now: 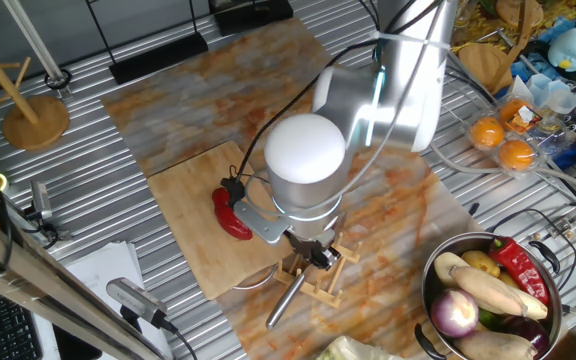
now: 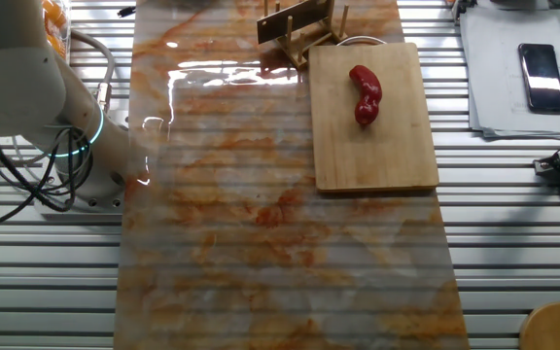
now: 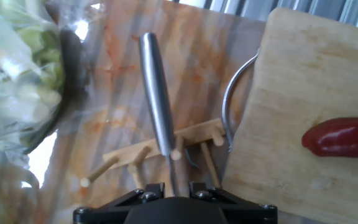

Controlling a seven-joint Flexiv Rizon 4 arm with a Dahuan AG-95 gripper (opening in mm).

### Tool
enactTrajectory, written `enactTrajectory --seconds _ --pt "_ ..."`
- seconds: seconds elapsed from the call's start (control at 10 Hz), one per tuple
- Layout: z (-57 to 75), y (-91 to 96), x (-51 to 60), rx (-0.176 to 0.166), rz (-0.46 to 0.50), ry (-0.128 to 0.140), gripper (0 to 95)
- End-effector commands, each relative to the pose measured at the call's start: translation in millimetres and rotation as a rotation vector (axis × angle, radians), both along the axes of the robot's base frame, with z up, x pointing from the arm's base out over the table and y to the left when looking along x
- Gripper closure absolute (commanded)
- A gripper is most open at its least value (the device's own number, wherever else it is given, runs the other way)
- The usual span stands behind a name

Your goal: Chop the chili peppers

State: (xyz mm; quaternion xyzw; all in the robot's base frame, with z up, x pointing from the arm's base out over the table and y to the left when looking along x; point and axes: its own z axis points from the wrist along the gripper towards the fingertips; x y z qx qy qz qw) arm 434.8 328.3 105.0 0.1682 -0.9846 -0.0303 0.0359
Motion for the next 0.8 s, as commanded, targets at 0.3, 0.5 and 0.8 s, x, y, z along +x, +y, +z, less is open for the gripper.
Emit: enactTrajectory --seconds 0.3,0.5,0.8 --pt "-12.3 1.4 0.3 -0.003 0.006 -0.009 76.0" --pt "-14.5 2.3 1.6 -0.005 0.01 -0.013 76.0" --pt "-22.5 5.0 5.5 -0.012 0.015 -0.019 76.0"
